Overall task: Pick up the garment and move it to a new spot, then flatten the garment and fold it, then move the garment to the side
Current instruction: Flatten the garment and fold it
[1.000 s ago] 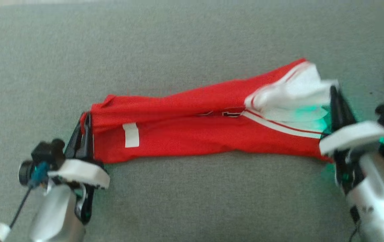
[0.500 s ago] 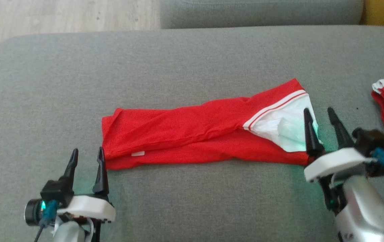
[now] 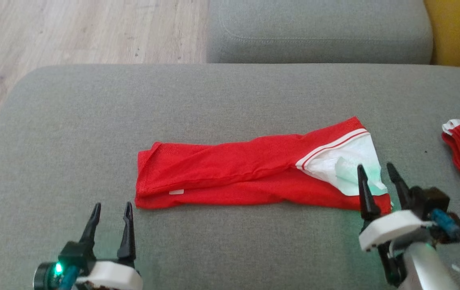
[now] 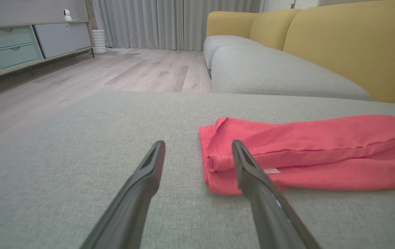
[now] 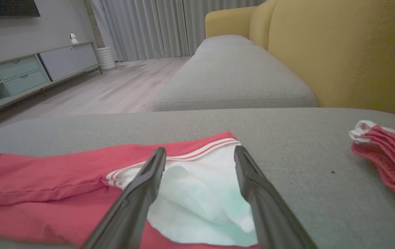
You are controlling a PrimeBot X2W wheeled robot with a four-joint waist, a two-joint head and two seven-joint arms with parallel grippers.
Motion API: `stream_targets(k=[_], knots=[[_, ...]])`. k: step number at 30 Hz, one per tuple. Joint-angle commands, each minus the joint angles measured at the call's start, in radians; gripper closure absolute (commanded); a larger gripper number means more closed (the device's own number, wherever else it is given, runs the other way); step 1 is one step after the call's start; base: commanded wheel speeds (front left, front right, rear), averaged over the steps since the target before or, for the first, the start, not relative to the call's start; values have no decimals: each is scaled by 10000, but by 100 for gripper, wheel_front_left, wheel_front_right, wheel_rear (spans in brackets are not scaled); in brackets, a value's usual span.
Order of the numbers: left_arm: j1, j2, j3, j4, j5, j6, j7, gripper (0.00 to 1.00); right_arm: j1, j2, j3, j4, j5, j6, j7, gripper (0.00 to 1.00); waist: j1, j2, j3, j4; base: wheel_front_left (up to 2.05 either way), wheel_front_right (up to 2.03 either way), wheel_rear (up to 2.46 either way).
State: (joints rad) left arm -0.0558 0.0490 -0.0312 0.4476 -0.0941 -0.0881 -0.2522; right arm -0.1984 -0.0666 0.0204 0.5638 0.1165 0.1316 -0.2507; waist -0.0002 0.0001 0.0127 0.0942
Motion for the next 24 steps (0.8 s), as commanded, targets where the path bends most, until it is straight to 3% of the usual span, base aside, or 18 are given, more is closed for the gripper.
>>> stream_targets(k=[1, 7, 13, 24], knots=[[-216, 25, 279, -355, -15, 63, -95, 0, -85, 84, 173, -229, -73, -9, -109, 0, 2, -1, -42, 13, 0, 0, 0], [-88, 16, 47, -417, -313, 164, -95, 0, -155, 139, 53, -29, -175, -9, -110, 0, 2, -1, 33, 20, 0, 0, 0], [-409, 14, -290, -545, -500, 250, -95, 0, -1266, 71, -449, 705, -901, -9, -110, 0, 2, -1, 878, 6, 0, 0, 0], [-1300, 13, -822, -464, -851, 288, -95, 0, -3508, -109, -1362, 3508, -2026, -9, 96, 0, 2, -1, 2503, 144, 0, 0, 0]])
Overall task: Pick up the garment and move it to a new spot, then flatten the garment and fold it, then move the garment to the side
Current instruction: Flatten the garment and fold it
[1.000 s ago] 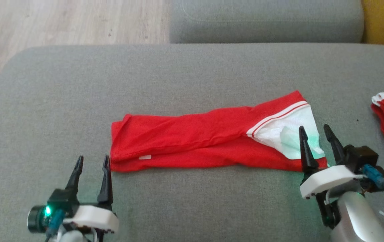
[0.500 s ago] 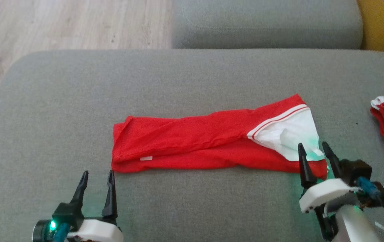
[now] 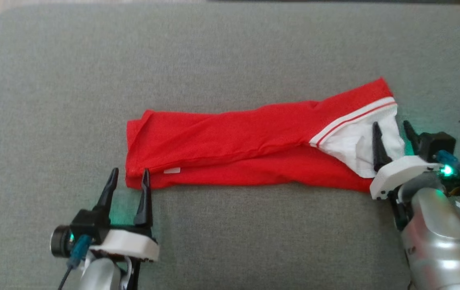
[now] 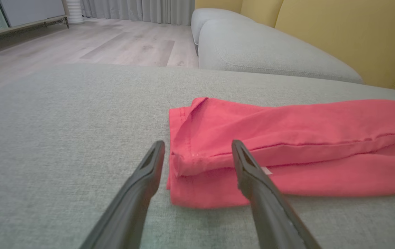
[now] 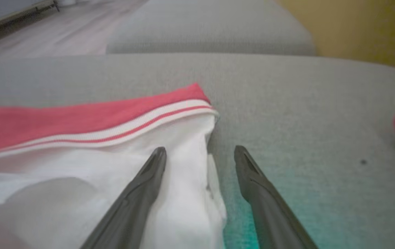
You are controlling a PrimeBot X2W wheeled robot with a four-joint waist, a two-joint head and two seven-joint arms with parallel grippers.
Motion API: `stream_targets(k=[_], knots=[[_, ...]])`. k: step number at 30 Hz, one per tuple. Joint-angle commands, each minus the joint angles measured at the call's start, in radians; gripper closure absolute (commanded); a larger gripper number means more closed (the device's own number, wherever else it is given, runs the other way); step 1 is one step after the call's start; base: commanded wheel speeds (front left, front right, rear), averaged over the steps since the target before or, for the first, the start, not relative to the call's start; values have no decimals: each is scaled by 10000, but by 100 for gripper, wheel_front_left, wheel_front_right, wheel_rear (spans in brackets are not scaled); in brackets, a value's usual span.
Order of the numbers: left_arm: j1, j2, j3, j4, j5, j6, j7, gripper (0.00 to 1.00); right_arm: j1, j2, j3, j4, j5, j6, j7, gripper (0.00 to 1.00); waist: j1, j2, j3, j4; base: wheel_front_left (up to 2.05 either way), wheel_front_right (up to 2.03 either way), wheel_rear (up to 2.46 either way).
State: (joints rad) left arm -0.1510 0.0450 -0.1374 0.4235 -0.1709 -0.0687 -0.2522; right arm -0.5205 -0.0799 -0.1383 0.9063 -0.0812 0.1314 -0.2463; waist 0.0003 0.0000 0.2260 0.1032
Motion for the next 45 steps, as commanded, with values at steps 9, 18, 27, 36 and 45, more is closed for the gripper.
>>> stream_targets(k=[9, 18, 27, 36, 45], knots=[[-421, 53, 144, -26, -182, 144, -95, 0, -425, 266, 936, 1968, 1407, -7, 144, 100, -3, 0, 306, -98, 0, 0, 0], [-190, 53, 99, 68, -210, 153, -95, 0, -400, -896, 796, 935, 1956, -7, -146, 100, -3, 0, -268, -411, 0, 0, 0], [113, 53, -120, 282, -366, 104, -95, 0, -55, -287, 2769, -1876, 3038, -7, -152, 100, -3, 0, -809, 71, 0, 0, 0], [212, 53, -527, 342, -380, 67, -95, 0, 275, 170, 6282, -3044, 5527, -7, -80, 100, -3, 0, -1009, 1835, 0, 0, 0], [307, 53, -989, 408, -440, -38, -95, 0, -240, 276, 7688, -2233, 6545, -7, -47, 89, -3, 0, -1005, 3403, 0, 0, 0]])
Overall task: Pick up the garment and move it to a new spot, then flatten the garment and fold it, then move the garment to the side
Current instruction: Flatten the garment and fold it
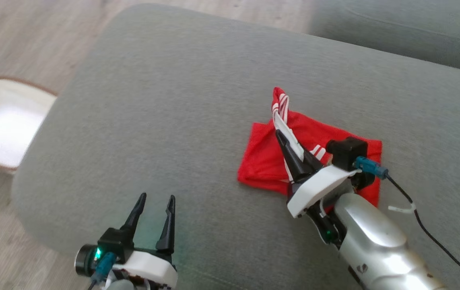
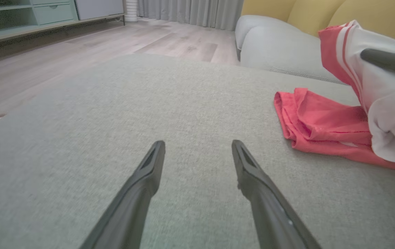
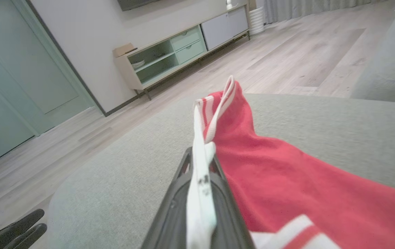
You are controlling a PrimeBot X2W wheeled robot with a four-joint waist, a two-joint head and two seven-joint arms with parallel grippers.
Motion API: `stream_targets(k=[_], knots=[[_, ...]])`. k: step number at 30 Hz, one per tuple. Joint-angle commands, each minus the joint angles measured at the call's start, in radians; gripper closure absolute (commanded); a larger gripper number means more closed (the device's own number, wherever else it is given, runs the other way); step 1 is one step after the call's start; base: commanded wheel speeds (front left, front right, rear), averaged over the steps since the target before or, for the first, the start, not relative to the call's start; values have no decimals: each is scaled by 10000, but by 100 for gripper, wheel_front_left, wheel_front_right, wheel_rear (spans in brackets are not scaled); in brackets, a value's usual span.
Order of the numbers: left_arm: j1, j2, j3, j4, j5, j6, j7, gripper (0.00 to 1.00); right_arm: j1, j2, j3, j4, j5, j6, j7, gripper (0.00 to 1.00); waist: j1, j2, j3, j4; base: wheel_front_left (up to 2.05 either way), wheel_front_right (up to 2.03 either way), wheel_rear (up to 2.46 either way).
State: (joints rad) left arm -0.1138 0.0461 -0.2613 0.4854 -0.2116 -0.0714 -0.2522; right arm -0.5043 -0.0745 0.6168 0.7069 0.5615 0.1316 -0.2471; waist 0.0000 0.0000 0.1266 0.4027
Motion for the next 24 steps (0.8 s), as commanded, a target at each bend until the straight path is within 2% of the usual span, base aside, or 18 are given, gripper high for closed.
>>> stream_targets(k=[1, 5, 9, 19, 24], knots=[[-85, 41, 232, -203, -41, -8, -95, 0, -473, 228, 174, -120, 207, -9, -48, 0, 0, 0, -13, 447, 0, 0, 0], [-193, 41, 216, -236, -51, 32, -95, 0, -656, 236, 51, 76, 335, -9, -105, 0, 0, 0, -41, 378, 0, 0, 0], [-303, 41, 368, -290, 66, 71, -95, 0, -676, 239, -438, 162, 163, -9, -139, 0, 0, 0, -147, -152, 0, 0, 0], [-530, 41, 962, -407, 358, 210, -95, 0, 491, 49, -3483, -189, -2027, -9, -145, 0, 0, 0, -469, -2003, 0, 0, 0], [-398, 41, 1310, -477, 494, 344, -95, 0, 1350, 113, -4622, -498, -3097, -9, -146, 0, 0, 0, -706, -2672, 0, 0, 0]])
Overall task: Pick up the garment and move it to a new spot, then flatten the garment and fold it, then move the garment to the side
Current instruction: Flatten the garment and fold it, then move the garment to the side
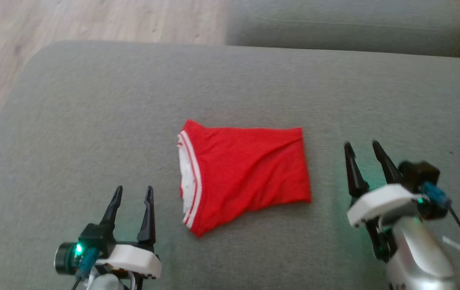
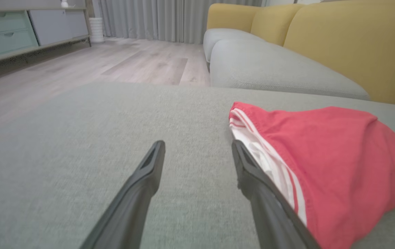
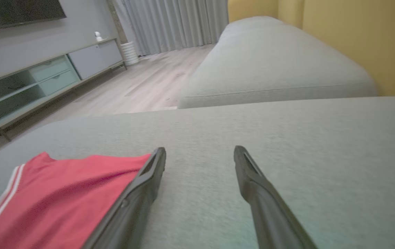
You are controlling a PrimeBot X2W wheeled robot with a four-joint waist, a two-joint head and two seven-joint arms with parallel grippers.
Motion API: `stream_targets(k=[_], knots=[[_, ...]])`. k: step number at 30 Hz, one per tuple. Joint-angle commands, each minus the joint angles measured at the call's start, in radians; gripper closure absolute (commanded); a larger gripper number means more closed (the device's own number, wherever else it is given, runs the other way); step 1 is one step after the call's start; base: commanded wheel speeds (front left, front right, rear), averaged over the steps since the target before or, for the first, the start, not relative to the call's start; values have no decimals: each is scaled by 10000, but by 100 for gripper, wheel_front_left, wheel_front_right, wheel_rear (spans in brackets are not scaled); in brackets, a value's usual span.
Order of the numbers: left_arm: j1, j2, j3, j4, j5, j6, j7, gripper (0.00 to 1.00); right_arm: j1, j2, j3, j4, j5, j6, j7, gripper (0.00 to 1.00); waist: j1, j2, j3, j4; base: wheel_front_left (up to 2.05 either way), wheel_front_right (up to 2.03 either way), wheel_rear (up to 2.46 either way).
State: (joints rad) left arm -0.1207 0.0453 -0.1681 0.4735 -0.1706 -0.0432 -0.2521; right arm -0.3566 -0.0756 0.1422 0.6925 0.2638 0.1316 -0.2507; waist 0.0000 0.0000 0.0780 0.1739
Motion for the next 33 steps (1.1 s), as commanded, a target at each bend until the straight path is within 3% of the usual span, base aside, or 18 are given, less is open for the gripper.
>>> stream_targets(k=[1, 7, 16, 26, 33], knots=[[-268, 49, 425, -380, 114, 79, -97, 0, 44, 143, -39, -403, -285, -9, -109, 0, 0, 0, -270, -474, 0, 0, 0], [438, 49, 693, -711, 239, 258, -97, 0, 1185, 242, -740, -646, -992, -9, -110, 0, 0, 0, -680, -947, 0, 0, 0], [826, 49, 694, -894, 230, 302, -97, 0, 1504, 252, -326, -718, -748, -9, -110, 0, 0, 0, -685, -1009, 0, 0, 0], [437, 49, 67, -848, -26, 221, -97, 0, 202, 253, 996, 137, -259, -9, -110, 0, 0, 0, -11, -145, 0, 0, 0], [177, 49, -354, -726, -245, 261, -97, 0, -1111, 253, 1297, 2249, -419, -9, 287, 0, 0, 0, 408, 955, 0, 0, 0]])
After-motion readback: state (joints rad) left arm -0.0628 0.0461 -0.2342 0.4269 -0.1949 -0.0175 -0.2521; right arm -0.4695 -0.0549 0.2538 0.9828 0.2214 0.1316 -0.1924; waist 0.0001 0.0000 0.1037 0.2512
